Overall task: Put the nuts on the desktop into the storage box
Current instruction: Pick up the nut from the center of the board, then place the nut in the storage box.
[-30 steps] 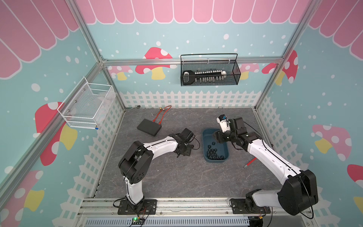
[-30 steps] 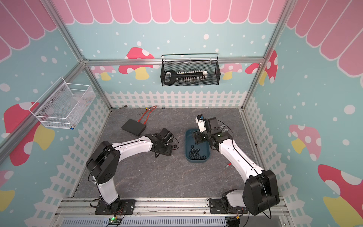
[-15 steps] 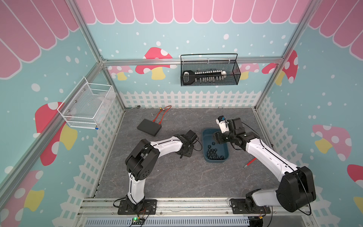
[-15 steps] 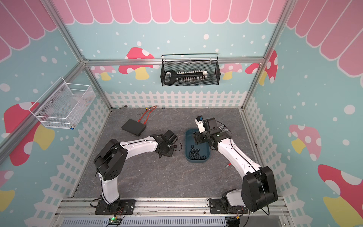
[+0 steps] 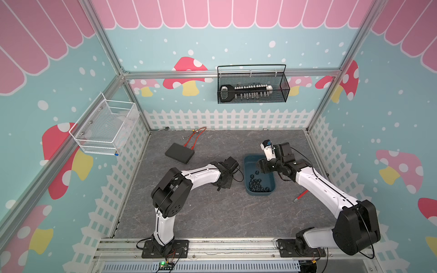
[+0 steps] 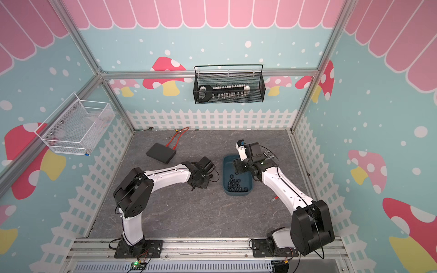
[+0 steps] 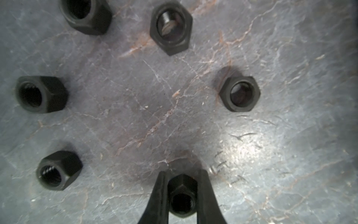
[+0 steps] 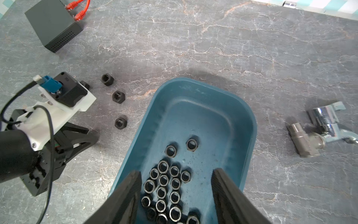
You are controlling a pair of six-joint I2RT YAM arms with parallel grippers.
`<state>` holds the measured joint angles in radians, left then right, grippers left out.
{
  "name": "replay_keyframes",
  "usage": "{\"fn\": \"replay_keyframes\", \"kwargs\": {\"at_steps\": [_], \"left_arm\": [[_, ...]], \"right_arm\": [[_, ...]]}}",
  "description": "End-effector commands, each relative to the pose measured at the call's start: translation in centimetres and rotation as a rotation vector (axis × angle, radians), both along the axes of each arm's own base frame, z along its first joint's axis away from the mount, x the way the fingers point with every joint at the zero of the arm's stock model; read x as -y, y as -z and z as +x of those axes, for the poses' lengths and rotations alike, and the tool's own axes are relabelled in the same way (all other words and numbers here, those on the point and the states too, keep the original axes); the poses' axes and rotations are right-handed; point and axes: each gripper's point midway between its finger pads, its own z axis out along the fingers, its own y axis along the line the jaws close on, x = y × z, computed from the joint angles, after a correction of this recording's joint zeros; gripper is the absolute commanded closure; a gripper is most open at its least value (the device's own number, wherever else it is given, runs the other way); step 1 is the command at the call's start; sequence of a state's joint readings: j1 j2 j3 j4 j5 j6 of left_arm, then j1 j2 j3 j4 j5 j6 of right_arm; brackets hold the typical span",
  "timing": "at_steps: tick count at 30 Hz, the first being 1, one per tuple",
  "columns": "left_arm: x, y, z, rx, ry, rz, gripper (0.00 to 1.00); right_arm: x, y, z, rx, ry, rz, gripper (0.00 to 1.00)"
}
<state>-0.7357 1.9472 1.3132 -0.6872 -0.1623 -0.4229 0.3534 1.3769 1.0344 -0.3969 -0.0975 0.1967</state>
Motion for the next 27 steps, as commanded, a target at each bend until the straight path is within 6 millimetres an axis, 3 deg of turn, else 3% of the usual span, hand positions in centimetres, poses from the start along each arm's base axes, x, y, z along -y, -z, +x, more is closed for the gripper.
{"fn": "replay_keyframes", "kwargs": {"at_steps": [1,6,9,11,15,23,27], "left_arm": [[2.3,-4.4,1.4,0.090,0.038,-0.031,1.00],[7.7,-13.5,3.0,0.241,0.125,-0.165,1.00],[10.8,-16.5,2.9,0.283,0.186,-0.217,1.00],[12.7,-17.5,2.5,0.290,0.229,-0.254,1.00],[15.7,-16.8,1.9,0.261,0.283,-0.289,1.00],[17.5,-12.2,2.5,0.196,0.281,-0.255,0.98],[17.9,-11.6,2.8,0.192,0.280,-0.250,0.64]], "right_arm": [[1.1,-1.1,-0.1,0.039,0.059,-0.022,0.36],[2.2,-3.2,-0.3,0.091,0.108,-0.030,0.34],[2.8,-3.9,-0.6,0.108,0.130,-0.036,0.34],[3.4,-4.2,-0.8,0.116,0.155,-0.051,0.33],[5.5,-5.2,-1.3,0.145,0.244,-0.092,0.32],[8.3,-5.7,-2.3,0.160,0.333,-0.169,0.21],[8.6,-5.4,-2.5,0.154,0.340,-0.177,0.17]]}}
